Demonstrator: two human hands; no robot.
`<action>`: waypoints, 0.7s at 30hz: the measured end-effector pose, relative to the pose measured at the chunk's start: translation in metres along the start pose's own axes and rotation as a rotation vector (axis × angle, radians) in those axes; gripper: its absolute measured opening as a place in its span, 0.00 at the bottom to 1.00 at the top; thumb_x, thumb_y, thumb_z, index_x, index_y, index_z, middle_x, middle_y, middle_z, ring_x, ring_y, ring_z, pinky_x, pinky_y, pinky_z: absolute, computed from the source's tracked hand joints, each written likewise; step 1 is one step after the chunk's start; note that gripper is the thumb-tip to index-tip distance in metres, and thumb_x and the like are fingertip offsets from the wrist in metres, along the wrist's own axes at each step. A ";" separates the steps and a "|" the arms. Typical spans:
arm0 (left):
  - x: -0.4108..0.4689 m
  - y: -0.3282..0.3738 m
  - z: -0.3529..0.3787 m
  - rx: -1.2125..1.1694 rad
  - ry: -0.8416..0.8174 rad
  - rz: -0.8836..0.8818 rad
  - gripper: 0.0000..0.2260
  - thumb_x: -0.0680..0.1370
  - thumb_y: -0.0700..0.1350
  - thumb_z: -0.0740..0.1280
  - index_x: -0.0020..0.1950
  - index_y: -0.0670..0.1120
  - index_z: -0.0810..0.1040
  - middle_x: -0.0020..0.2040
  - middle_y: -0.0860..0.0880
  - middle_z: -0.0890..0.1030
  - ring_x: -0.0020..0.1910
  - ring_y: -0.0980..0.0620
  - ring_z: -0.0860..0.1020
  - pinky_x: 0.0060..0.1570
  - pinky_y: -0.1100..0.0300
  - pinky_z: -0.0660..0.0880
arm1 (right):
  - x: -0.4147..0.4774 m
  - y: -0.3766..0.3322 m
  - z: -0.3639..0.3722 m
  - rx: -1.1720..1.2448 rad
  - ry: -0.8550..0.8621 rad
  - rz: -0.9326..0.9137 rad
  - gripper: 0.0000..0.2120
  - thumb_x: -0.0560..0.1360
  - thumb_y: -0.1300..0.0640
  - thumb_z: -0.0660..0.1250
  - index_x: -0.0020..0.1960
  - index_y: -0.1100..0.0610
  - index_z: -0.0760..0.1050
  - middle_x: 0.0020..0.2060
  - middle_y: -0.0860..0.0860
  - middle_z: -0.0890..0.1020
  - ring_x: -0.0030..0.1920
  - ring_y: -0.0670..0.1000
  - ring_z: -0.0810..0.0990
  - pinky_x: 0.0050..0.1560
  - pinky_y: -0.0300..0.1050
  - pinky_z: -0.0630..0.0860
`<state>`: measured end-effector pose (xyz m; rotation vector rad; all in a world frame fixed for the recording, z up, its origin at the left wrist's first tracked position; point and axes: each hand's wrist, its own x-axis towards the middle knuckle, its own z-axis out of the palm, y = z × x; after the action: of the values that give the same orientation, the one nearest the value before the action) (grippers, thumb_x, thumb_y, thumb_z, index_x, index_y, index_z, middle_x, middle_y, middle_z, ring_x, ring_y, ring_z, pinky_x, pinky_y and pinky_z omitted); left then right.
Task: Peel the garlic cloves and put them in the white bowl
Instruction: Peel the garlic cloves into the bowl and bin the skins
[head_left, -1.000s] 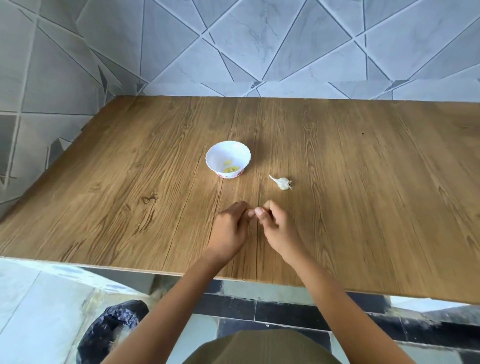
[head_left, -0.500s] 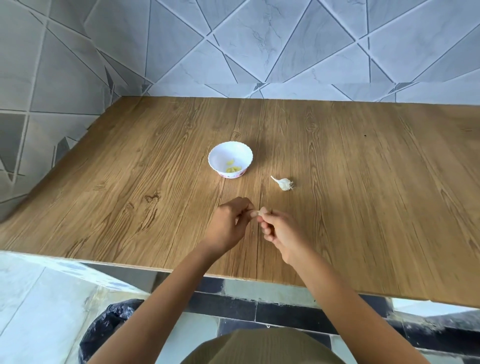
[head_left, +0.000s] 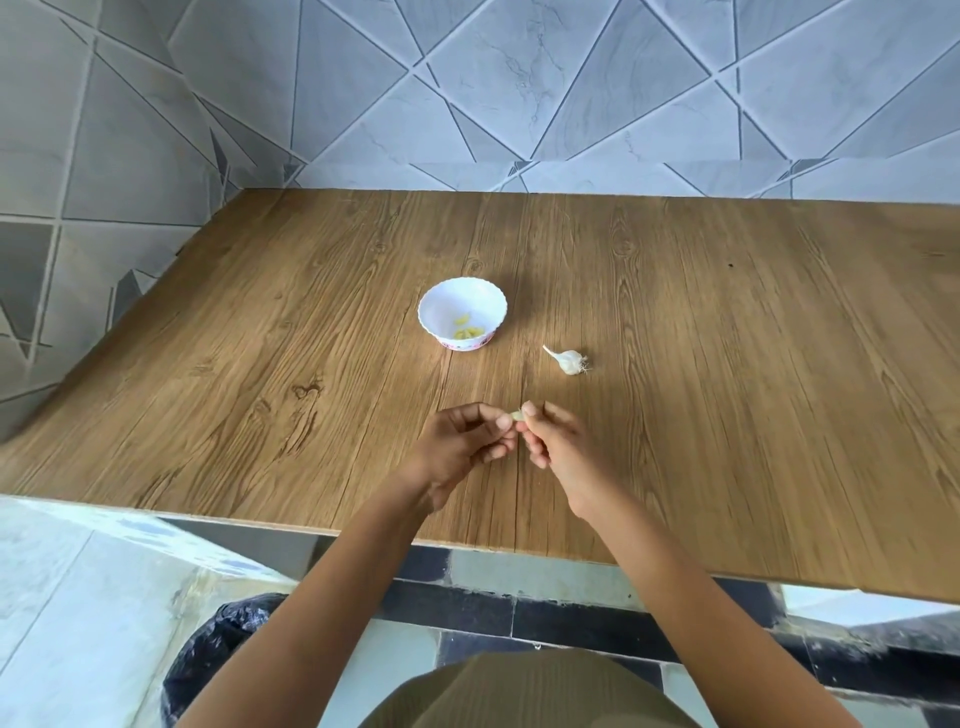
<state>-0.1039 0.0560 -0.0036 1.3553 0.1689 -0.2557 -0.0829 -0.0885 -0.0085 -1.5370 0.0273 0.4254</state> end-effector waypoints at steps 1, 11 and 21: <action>0.000 0.001 -0.001 0.084 -0.001 0.070 0.03 0.76 0.38 0.67 0.45 0.39 0.80 0.38 0.46 0.81 0.39 0.53 0.79 0.41 0.65 0.77 | 0.000 -0.002 0.001 0.141 -0.041 0.080 0.11 0.80 0.57 0.59 0.40 0.58 0.73 0.27 0.46 0.72 0.26 0.41 0.67 0.27 0.33 0.63; 0.004 0.018 -0.012 0.432 -0.150 0.345 0.04 0.74 0.37 0.70 0.47 0.40 0.81 0.43 0.48 0.83 0.44 0.51 0.80 0.48 0.61 0.77 | -0.001 -0.014 -0.010 0.452 -0.220 0.398 0.12 0.81 0.62 0.55 0.40 0.59 0.70 0.25 0.47 0.69 0.22 0.41 0.64 0.21 0.32 0.59; 0.002 0.014 0.005 0.135 0.076 -0.018 0.06 0.74 0.36 0.70 0.50 0.37 0.79 0.42 0.43 0.82 0.39 0.54 0.82 0.41 0.65 0.79 | 0.004 0.013 -0.001 -0.348 0.160 -0.326 0.14 0.79 0.56 0.61 0.38 0.63 0.71 0.29 0.51 0.75 0.30 0.47 0.70 0.33 0.40 0.66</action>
<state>-0.0978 0.0539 0.0097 1.4996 0.2309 -0.2337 -0.0823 -0.0890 -0.0226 -1.8767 -0.1791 0.0465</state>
